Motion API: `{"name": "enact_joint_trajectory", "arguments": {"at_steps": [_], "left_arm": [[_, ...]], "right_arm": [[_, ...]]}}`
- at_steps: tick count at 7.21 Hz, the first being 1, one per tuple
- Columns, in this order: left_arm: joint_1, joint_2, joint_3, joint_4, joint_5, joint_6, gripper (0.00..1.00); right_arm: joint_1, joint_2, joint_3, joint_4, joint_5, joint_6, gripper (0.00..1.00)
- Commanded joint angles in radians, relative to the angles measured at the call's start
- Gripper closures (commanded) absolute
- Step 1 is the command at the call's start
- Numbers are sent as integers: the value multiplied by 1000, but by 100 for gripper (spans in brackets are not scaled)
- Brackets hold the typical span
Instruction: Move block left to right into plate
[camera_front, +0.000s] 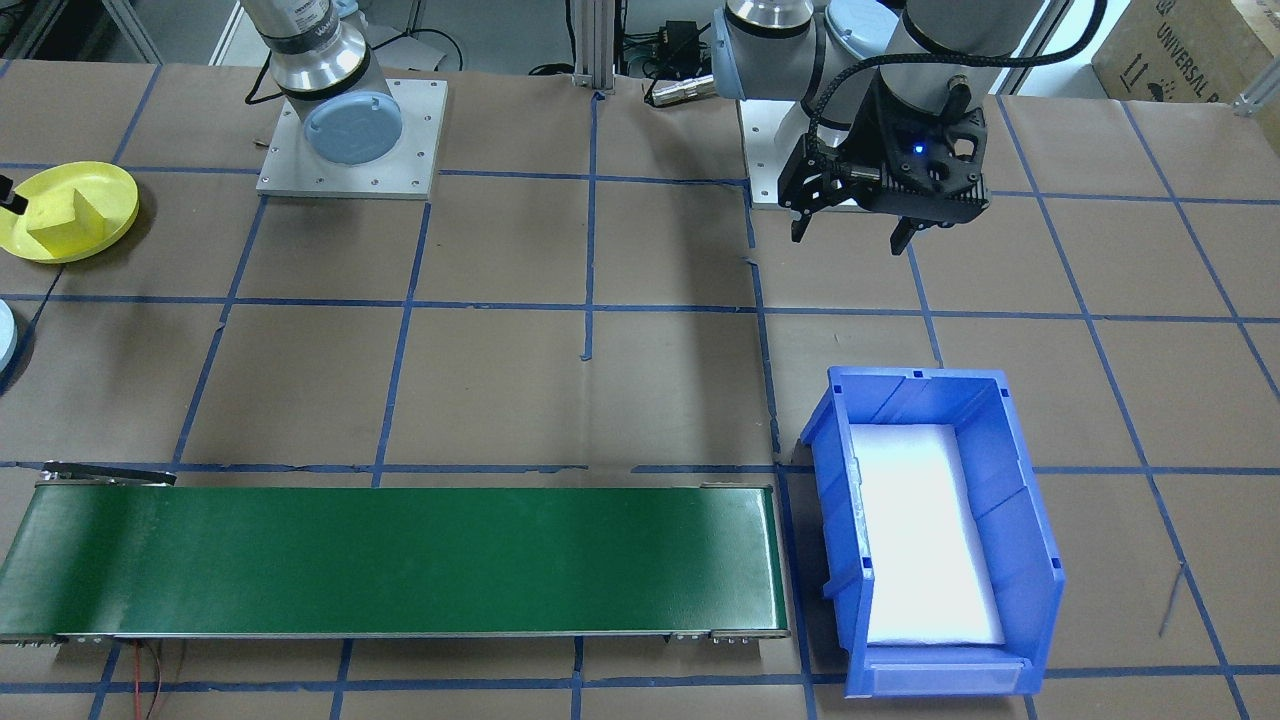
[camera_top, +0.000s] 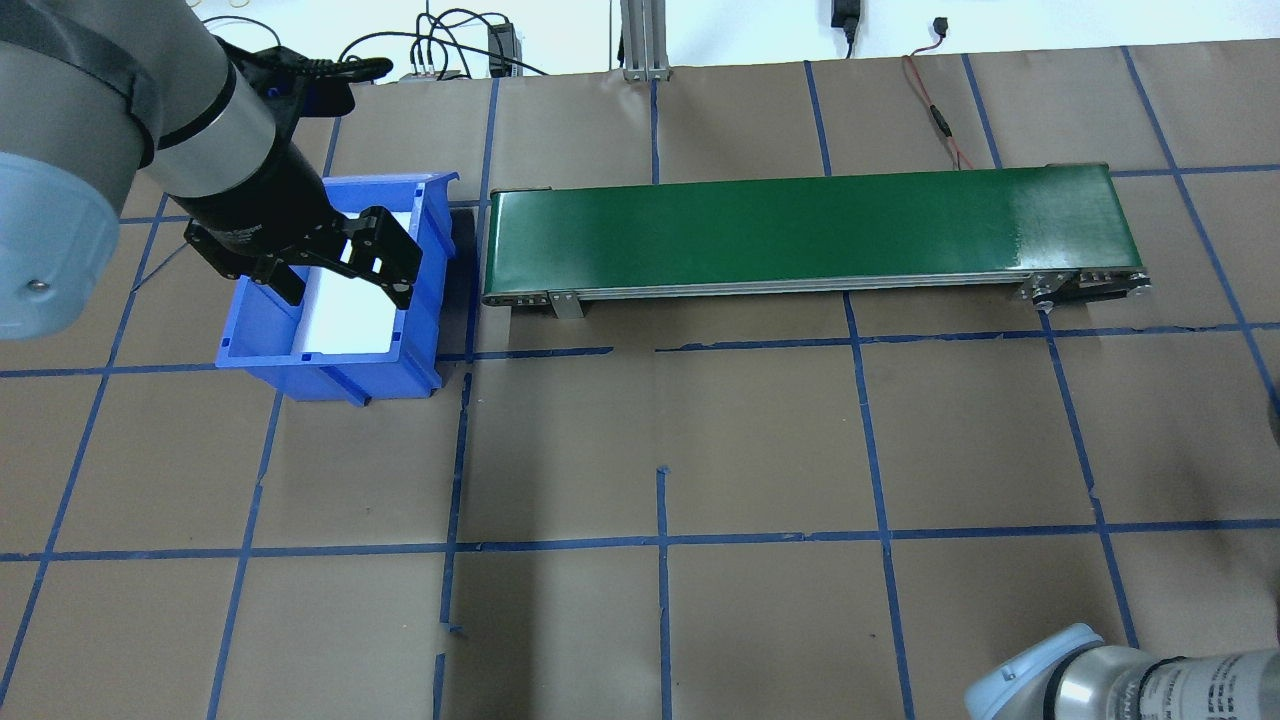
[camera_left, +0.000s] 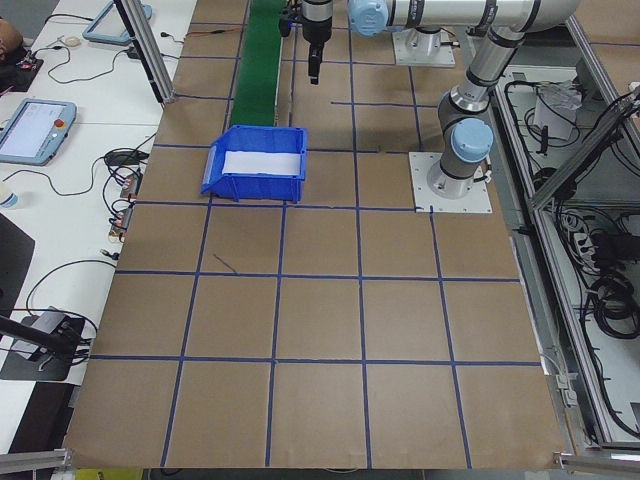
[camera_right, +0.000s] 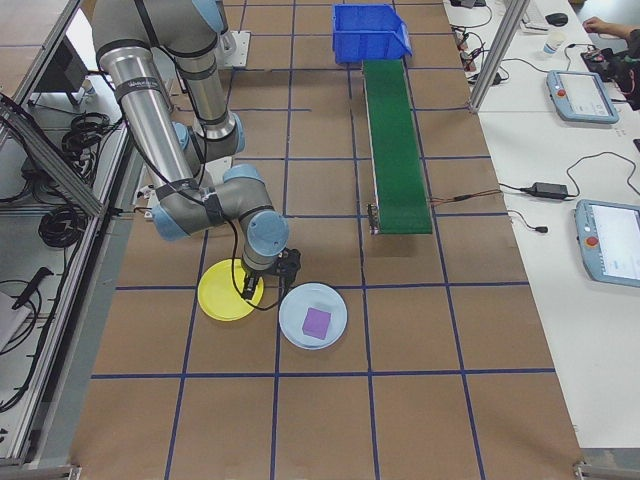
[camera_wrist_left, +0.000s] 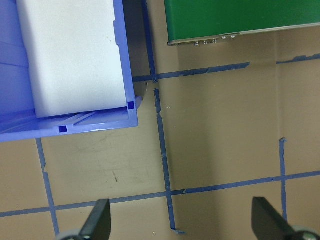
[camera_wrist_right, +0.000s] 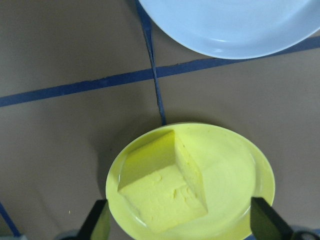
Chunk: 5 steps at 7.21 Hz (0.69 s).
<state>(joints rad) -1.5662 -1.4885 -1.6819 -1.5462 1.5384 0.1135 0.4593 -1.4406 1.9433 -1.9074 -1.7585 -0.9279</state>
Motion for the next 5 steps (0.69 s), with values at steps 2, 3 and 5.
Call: {"name": "enact_joint_trajectory", "arguments": {"at_steps": [2,3,5], "left_arm": [[0,1,-1,0,-1,0,0],[0,1,-1,0,0,0,0],[0,1,-1,0,0,0,0]], "right_arm": [[314,-58,-138,2,10,143,0],[390,-133,-133,8,8,217,0],[552,-222,-144,92,10,318,0]]}}
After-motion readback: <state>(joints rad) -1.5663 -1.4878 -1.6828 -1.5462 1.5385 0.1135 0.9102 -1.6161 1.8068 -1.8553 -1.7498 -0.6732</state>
